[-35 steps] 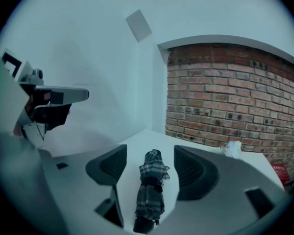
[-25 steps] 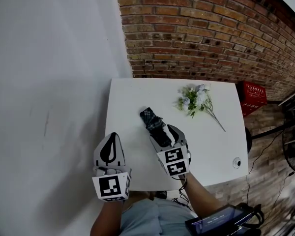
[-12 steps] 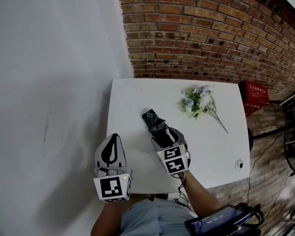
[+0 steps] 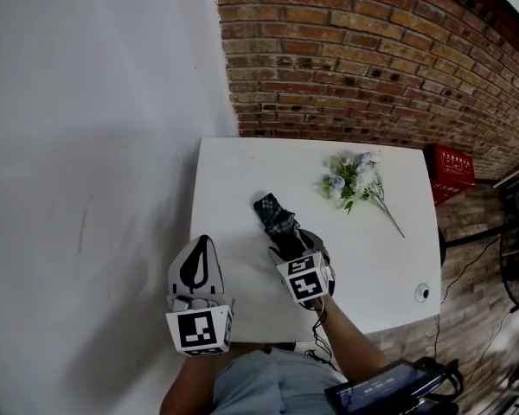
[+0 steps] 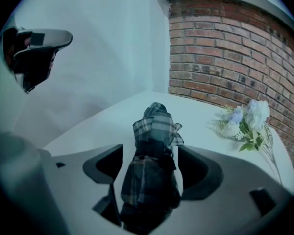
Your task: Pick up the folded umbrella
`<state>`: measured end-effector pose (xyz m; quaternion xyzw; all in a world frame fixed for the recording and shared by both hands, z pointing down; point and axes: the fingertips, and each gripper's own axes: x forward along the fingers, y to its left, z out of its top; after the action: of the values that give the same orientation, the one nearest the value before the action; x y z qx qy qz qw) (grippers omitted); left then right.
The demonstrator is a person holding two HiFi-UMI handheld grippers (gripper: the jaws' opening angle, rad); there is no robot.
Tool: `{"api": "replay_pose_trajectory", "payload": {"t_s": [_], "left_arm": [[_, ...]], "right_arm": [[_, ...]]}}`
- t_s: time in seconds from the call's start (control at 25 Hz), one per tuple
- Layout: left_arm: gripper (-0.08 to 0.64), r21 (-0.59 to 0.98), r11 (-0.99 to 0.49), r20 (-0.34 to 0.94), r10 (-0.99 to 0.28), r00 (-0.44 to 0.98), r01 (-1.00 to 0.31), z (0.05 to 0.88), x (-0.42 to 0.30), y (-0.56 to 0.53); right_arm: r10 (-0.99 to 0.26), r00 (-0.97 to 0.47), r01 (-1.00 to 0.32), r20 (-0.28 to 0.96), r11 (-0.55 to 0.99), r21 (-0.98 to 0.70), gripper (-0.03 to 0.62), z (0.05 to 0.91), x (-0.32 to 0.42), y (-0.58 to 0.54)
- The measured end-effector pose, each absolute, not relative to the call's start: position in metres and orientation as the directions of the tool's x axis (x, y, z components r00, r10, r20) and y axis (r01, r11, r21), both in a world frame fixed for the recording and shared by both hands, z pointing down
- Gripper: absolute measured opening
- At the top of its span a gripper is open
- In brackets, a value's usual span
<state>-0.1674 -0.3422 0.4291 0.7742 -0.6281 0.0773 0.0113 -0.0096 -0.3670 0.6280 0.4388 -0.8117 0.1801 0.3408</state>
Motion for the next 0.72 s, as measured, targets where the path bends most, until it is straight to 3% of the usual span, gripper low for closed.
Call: {"api": "replay_pose_trajectory", "payload": {"t_s": [0.72], "left_arm": [[0.006, -0.080, -0.200, 0.135, -0.973, 0.188, -0.977, 0.426, -0.172, -0.341]], "right_arm": [[-0.500, -0.372, -0.848, 0.782, 0.526, -0.067, 0.377, 0.656, -0.012, -0.354]]}}
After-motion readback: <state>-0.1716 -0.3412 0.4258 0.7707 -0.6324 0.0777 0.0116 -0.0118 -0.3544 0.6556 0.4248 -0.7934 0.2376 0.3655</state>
